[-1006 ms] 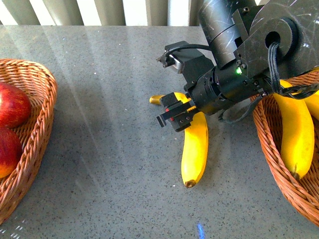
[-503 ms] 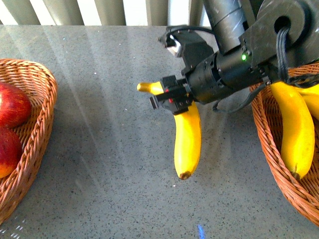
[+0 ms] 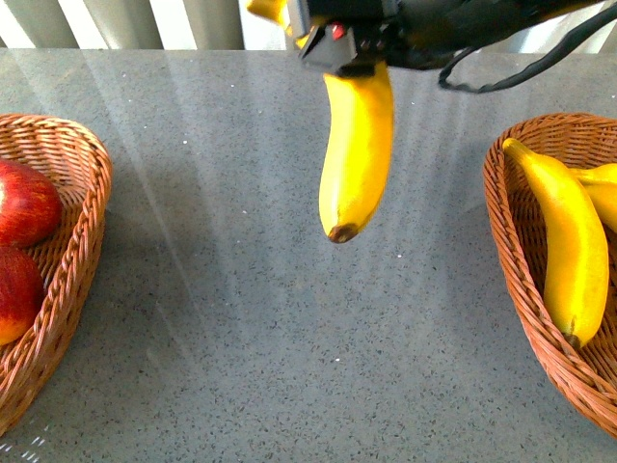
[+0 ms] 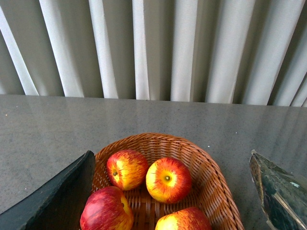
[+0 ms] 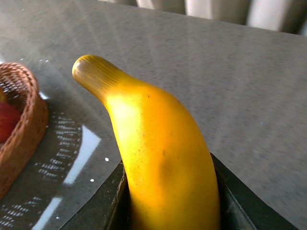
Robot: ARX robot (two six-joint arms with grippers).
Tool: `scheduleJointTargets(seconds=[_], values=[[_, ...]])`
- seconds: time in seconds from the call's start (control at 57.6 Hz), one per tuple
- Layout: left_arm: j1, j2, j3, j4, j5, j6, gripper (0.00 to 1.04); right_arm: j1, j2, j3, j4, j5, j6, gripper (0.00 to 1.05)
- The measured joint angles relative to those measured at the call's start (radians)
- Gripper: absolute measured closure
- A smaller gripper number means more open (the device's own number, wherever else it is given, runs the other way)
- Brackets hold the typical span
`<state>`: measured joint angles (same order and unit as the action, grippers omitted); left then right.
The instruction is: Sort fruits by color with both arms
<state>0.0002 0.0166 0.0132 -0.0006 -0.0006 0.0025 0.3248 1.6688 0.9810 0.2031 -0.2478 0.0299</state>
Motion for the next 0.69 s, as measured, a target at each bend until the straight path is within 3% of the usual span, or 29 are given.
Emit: scheduleJointTargets(seconds=[0.416,0.555,0.694], values=[[0.000,0.000,0.000,0.000,0.000,0.000,0.09,-0.409,-0.170,-0.275,0.026,-0.044,-0.073,0.68],[0.000,0.000,0.000,0.000,0.000,0.000,0.09,-0.495,-0.150,-0.329,0.057,-0.024,-0.095,0.68],[0.000,0.000,0.000,0.000,0.000,0.000,0.09,-0.515,-0.120,-0.339,0.081,-0.006,-0.085,0.68]])
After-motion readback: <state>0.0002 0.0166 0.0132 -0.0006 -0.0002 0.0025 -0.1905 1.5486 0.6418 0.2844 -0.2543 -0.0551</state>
